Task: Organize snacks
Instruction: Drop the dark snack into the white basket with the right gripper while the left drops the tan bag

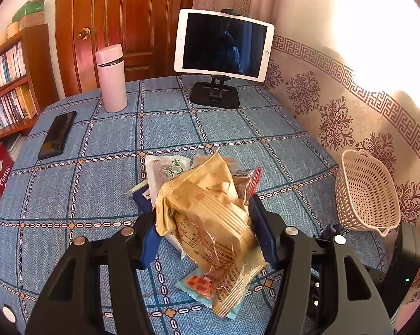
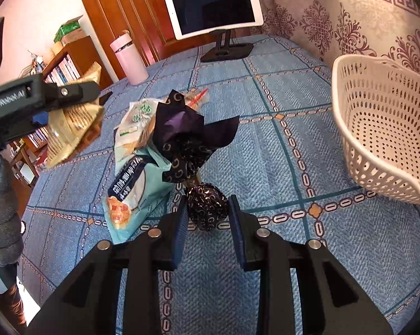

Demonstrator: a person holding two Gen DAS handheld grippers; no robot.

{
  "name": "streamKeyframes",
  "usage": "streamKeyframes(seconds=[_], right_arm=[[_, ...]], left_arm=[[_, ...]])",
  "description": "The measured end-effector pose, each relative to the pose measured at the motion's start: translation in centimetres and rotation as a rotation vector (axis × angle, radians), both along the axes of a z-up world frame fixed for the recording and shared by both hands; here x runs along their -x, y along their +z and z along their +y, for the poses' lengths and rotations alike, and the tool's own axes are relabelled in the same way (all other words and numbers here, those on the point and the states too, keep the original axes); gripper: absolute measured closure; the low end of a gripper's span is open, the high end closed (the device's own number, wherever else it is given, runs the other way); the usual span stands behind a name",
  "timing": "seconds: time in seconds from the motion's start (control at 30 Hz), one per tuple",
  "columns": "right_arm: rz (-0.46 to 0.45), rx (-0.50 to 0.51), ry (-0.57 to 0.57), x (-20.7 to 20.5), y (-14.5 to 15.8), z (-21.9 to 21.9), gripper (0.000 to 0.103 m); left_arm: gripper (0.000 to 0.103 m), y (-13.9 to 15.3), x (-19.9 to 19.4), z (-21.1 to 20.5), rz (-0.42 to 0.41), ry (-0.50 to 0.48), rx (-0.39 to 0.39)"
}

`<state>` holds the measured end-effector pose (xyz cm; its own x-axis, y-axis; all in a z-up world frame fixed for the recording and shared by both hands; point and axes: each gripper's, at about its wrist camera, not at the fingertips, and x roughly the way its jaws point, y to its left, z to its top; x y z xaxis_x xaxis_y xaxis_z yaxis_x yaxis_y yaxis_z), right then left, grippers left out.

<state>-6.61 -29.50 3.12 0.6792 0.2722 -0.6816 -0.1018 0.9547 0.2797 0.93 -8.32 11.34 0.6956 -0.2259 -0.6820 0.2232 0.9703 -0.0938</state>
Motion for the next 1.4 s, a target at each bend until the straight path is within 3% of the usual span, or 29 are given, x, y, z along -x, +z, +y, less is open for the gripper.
streamKeyframes(seconds=[0.23,0.43,0.47,0.53,0.57,0.73,1.03,1.4], right_arm=[[-0.162,0.011,-0.165,1.2,5.1,-4.7,0.074],[-0.175,0.06,-0.354,1.3,5.3,-10.0,0.072],[-0.174,0.077,-0.386,1.4,5.2,-10.6,0.069],[-0.182,0.073,-0.429,1.7,4.8,-11.9,0.043],[-0.189,0.065,-0.444,1.9,4.7,-12.3,0.042],[-0.174,0.061,-0.449,2.5,3.8,-12.7,0.042],[-0.226,0.111,-0.462,4.2,4.0,-11.9,0.042],[-0.245,0.144,-0.482,5.2,4.0,-11.9,0.042]], left_arm=[[0.043,0.1,-0.2,-1.5,-0.007,-0.038,-0.006],[0.043,0.0,-0.7,-2.8,0.004,-0.053,0.004],[0.043,0.0,-0.8,-3.1,0.007,-0.056,0.004],[0.043,-0.1,-1.0,-3.8,0.01,-0.069,0.003],[0.043,0.0,-1.0,-4.3,0.009,-0.077,0.002],[0.043,0.6,-0.9,-6.9,-0.011,-0.136,0.001],[0.043,1.7,-1.4,-13.4,-0.029,-0.293,0.029],[0.042,1.4,-2.0,-22.5,-0.003,-0.506,0.079]])
